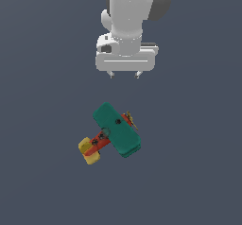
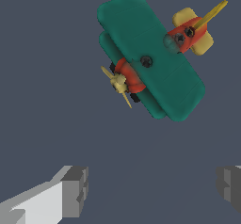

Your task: Pick up the object and move it to a goal position.

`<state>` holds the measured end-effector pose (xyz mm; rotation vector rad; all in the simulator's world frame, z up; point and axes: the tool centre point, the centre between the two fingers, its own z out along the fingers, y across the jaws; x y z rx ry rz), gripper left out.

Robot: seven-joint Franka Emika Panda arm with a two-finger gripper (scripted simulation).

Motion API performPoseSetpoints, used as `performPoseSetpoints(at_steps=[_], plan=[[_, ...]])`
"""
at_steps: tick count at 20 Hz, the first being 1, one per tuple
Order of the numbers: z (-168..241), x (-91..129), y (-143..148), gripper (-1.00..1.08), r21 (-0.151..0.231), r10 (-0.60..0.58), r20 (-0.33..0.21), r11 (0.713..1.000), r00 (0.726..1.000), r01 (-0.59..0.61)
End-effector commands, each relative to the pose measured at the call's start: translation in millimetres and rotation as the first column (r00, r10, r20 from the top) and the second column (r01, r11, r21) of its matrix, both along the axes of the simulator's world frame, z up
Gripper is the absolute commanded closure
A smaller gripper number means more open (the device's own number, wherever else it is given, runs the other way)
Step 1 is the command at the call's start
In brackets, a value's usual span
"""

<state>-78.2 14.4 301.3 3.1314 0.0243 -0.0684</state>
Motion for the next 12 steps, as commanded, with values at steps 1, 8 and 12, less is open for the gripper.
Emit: performPoseSetpoints(at_steps=[1,8,12], plan=[[0.0,0.0,0.0,-0.20,0.000,0.000,0.000,1.000,1.000,0.000],[7.9,2.1,-0.3,-0.20,-0.005,0.000,0.015,1.000,1.000,0.000],[19.5,4.9,-0.7,-0.20,-0.012,0.000,0.037,1.000,0.999,0.001]])
